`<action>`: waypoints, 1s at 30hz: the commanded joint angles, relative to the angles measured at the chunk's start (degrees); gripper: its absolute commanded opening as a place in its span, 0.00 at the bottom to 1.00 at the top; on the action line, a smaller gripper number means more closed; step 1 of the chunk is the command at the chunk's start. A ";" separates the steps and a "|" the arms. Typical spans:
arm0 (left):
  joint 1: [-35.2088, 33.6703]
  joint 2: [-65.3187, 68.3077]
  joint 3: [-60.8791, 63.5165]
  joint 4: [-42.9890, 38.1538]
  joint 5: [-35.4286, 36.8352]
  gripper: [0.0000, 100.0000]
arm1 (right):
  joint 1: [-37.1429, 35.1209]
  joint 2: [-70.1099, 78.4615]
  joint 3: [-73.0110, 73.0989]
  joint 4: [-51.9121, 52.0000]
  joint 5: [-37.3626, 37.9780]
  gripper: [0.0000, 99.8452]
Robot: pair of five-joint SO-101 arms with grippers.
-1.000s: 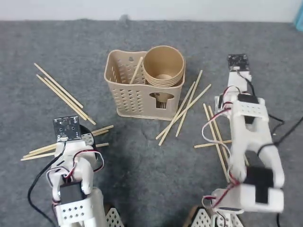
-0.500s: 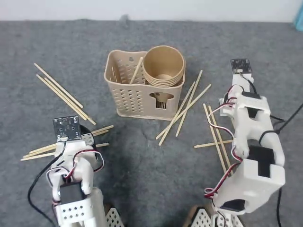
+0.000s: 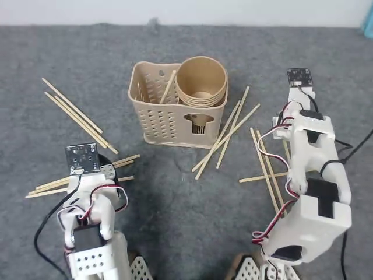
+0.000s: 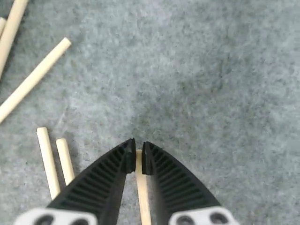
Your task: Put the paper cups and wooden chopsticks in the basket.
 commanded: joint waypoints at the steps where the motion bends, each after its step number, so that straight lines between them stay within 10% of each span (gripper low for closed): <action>1: -0.35 -0.62 -0.22 -0.79 0.18 0.02 | 0.57 -0.75 -3.34 0.48 0.53 0.01; 16: -0.35 -0.62 -0.22 -0.79 0.18 0.02 | 0.04 -0.75 -3.60 9.80 11.69 0.14; 30: -0.35 -0.62 -0.22 -0.70 0.18 0.02 | 0.57 -1.54 -4.92 10.51 11.96 0.01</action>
